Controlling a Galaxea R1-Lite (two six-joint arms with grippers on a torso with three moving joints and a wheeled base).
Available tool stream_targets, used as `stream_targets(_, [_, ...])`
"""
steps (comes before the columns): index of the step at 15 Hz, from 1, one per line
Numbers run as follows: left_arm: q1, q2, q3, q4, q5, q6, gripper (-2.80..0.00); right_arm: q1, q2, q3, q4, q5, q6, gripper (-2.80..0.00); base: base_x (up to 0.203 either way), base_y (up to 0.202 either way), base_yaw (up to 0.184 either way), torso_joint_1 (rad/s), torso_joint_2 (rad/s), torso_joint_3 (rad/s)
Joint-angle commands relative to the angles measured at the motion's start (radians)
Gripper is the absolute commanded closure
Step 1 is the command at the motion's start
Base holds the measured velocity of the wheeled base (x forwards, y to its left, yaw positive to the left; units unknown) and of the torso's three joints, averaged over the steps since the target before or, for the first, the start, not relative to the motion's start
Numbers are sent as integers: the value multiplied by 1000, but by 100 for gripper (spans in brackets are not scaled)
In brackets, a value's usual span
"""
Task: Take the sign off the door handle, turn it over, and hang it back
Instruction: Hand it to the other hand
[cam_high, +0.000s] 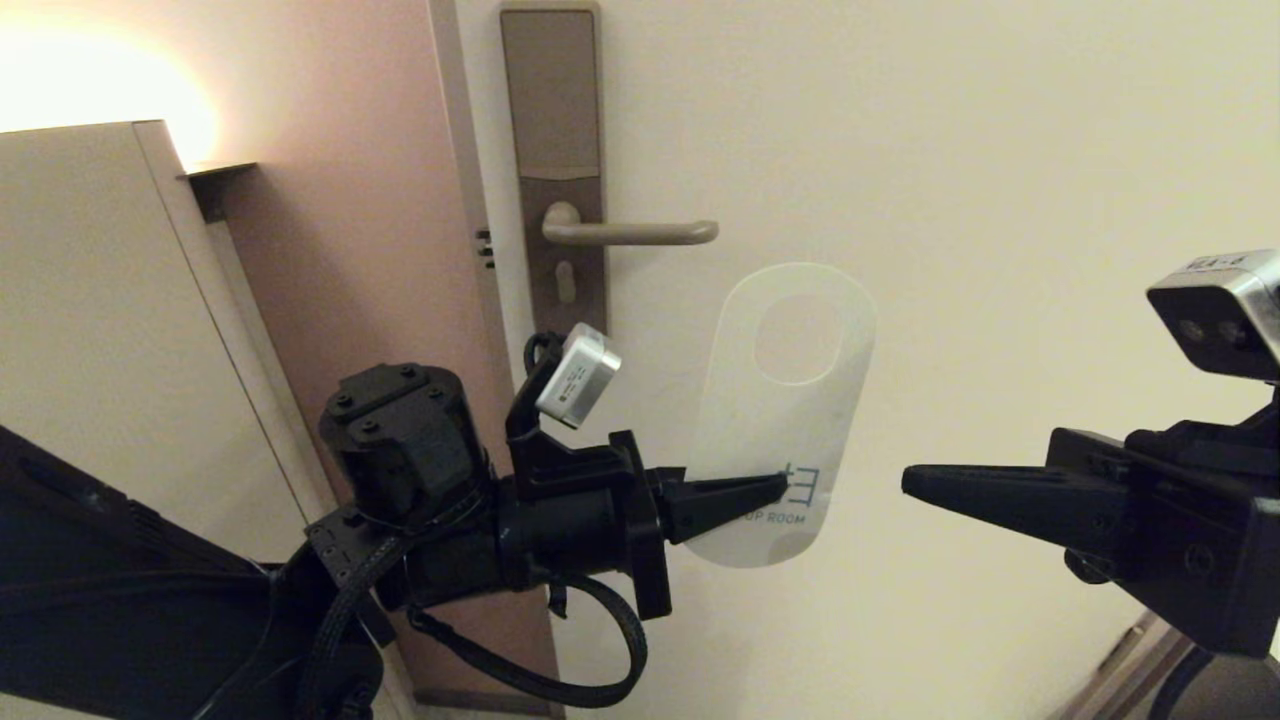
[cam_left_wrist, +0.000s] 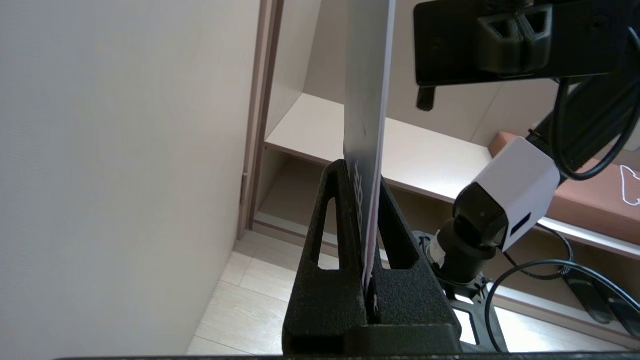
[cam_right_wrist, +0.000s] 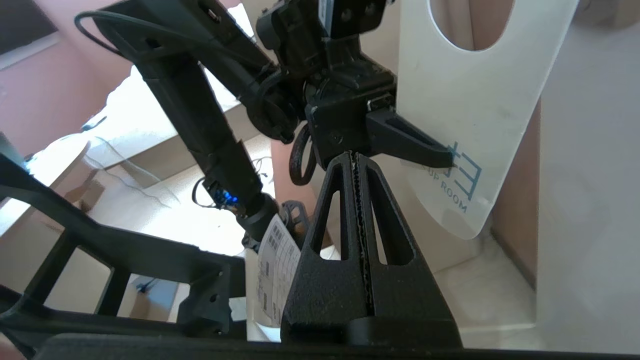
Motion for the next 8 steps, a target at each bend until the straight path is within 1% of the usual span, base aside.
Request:
stream_targets(1, [2,18,-3,-9,-4,-1,0,2,32,-3,-9,8,2,0,0,0,0,0,0,0])
stream_targets(3, [0,45,-20,-40,-4,-6,0,1,71,-9,-37,8,2,0,0,0,0,0,0,0])
stream_targets(6, [-2,60,-39,-86,-4,-49,0,1,111,-10,-53,8,-2,0,0,0,0,0,0,0])
stream_targets(7, [-1,60,-39,-86,-4,-52,0,0,114,-9,-53,9,-1,-39,0,0,0,0,0,0])
stream_targets(8, [-1,62,-37,-86,-4,-52,0,0,117,-7,-53,10,-2,-280,0,0,0,0,0,0])
